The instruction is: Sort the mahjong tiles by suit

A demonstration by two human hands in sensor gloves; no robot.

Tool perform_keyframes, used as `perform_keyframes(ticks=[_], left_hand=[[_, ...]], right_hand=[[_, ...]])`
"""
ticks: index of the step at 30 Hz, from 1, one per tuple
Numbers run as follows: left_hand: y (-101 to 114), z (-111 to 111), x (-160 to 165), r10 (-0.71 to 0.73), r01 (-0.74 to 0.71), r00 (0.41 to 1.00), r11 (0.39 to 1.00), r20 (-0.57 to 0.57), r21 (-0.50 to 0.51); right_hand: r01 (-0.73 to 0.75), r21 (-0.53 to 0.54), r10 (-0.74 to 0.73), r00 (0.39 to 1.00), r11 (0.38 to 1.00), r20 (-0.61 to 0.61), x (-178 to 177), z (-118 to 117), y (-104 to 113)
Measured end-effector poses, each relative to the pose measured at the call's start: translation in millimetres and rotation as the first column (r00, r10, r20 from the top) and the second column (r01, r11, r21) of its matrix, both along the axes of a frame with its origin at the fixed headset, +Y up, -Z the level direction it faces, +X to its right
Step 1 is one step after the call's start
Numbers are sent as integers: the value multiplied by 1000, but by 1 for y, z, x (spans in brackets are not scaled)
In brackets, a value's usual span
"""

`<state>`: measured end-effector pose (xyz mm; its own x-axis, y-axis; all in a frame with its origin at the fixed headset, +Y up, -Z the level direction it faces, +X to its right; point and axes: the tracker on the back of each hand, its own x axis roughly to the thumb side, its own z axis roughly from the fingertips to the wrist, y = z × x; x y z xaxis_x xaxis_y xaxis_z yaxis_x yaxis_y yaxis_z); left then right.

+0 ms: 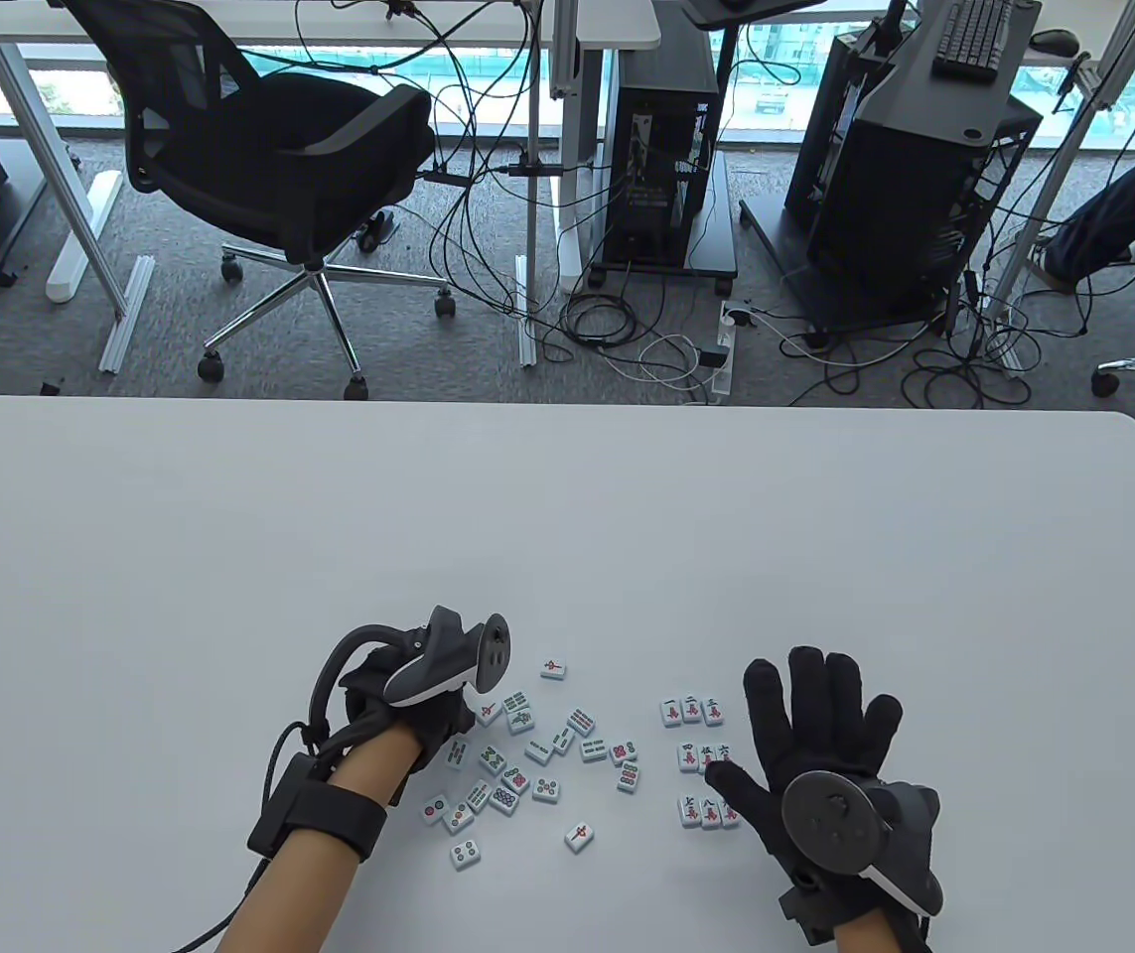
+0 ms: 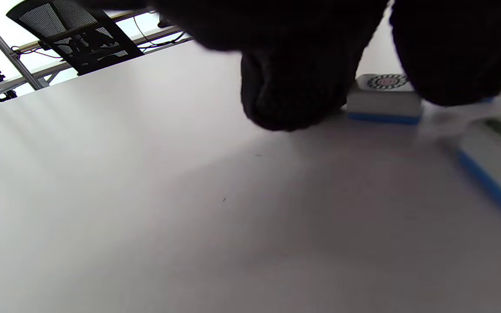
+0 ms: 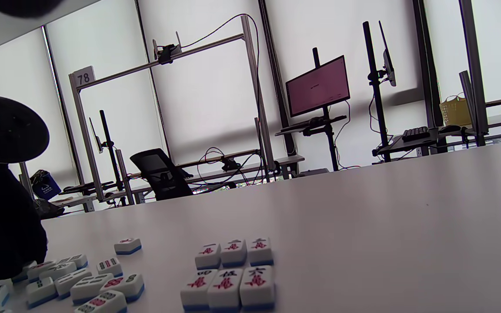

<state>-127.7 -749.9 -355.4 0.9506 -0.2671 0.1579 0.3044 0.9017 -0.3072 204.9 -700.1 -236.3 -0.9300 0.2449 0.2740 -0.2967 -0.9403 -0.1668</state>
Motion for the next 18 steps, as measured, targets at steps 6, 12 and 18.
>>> perform_keyframes(ticks=[6, 12, 18], left_hand=[[-8, 2, 9, 19, -21, 998, 999, 59, 35], [4, 6, -12, 49, -56, 983, 998, 176, 35], [15, 18, -68, -22, 1, 985, 992, 169, 123]], right_hand=[[-5, -4, 5, 1000, 1000, -1, -1, 0, 0], [-7, -4, 7, 1000, 1000, -1, -1, 0, 0], [-12, -9, 11, 1000, 1000, -5, -3, 0, -1]])
